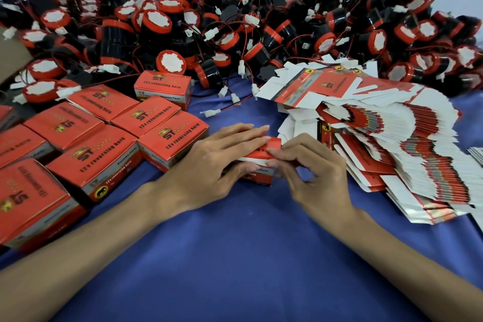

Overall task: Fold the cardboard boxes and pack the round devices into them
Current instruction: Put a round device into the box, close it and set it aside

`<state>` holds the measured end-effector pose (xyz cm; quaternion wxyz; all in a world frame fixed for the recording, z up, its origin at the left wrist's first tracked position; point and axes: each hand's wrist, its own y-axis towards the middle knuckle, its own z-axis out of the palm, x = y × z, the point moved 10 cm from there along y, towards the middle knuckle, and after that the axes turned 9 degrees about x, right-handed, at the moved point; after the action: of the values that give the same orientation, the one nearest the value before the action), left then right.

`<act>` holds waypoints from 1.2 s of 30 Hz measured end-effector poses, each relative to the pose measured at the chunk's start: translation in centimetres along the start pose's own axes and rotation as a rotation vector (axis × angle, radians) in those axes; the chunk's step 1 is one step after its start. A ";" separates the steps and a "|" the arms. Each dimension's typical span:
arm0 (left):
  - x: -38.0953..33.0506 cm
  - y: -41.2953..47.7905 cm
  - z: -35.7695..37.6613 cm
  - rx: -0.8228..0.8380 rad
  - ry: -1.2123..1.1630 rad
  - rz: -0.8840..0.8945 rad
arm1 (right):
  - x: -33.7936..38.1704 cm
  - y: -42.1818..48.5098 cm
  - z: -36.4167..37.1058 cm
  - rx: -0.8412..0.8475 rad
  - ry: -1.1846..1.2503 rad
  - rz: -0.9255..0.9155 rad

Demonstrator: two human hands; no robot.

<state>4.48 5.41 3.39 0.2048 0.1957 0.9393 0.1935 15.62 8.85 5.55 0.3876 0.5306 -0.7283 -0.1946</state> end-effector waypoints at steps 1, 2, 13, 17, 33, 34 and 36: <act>0.0 0.0 0.1 0.008 -0.008 0.005 | 0.4 0.0 0.2 0.010 0.004 -0.030; -0.1 0.0 0.2 0.018 -0.011 0.015 | 0.8 0.0 0.3 0.027 0.006 -0.067; -1.2 0.0 -0.3 -0.029 0.152 0.109 | 2.5 -0.3 1.2 0.158 -0.199 -0.264; -1.4 0.0 0.2 0.026 0.265 0.108 | 2.4 -0.1 1.5 0.208 -0.215 -0.255; -1.0 -0.2 -1.4 -0.182 0.793 -0.049 | -8.1 5.4 1.8 0.387 -0.864 0.228; -0.4 -0.2 -1.8 -0.186 0.806 -0.068 | -6.5 5.3 1.3 0.279 -0.839 0.122; 0.4 -0.5 -3.0 -0.195 0.761 -0.102 | -3.5 4.3 -0.5 0.036 -0.735 -0.079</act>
<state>2.62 4.29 5.51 -0.1311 0.0427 0.9339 0.3299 13.79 13.68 7.61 0.0827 0.4598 -0.8012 -0.3740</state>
